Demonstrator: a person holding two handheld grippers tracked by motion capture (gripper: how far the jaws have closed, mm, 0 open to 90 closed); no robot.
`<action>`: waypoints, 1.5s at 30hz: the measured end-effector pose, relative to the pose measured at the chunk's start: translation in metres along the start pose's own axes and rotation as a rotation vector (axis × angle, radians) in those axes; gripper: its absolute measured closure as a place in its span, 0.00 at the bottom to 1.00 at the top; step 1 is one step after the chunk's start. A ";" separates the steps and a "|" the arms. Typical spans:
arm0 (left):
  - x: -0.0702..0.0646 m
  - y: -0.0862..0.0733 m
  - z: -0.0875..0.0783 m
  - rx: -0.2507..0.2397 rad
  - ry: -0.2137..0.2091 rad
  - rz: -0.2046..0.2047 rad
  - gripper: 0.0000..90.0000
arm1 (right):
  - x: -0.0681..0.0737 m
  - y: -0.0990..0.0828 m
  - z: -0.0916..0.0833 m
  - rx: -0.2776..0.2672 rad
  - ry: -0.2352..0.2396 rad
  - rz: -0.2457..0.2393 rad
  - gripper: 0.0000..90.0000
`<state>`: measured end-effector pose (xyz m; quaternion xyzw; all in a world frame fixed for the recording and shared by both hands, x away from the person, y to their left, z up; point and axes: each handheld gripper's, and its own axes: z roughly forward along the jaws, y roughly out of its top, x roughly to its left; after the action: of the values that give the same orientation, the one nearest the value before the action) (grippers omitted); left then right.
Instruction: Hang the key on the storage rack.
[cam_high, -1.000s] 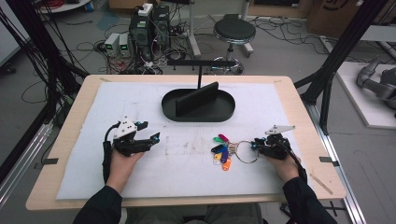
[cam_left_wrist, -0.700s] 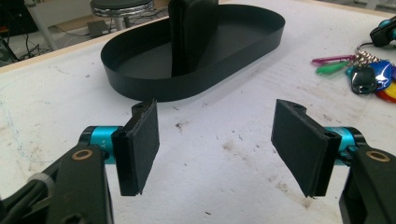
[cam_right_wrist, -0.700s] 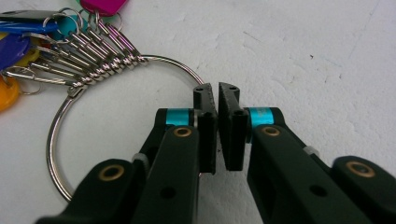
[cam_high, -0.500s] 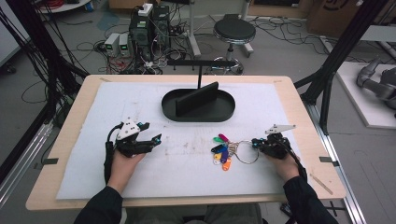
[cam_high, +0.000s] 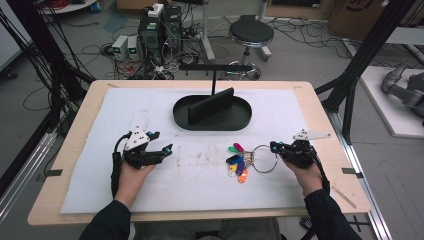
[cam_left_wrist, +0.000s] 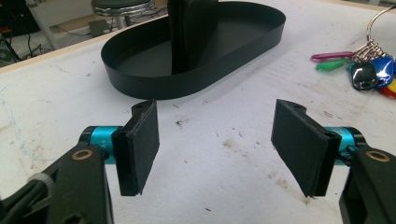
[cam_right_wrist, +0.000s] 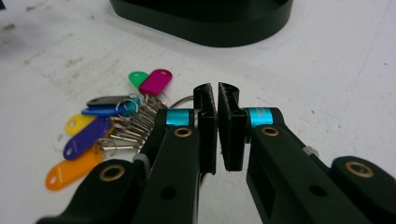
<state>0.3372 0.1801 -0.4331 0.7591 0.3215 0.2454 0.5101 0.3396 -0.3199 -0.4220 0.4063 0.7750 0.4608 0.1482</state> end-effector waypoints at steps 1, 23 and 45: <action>0.000 0.000 0.000 0.002 0.000 0.001 0.36 | 0.001 0.000 0.000 -0.009 0.003 -0.001 0.97; -0.002 -0.001 0.002 0.004 -0.012 0.001 0.36 | 0.019 0.006 0.006 0.016 0.087 -0.025 0.96; -0.001 0.001 0.001 -0.009 -0.016 0.001 0.36 | 0.034 0.040 -0.015 -0.029 0.086 -0.200 0.97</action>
<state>0.3371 0.1789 -0.4327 0.7590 0.3160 0.2407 0.5159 0.3292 -0.2932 -0.3754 0.3048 0.8105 0.4718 0.1659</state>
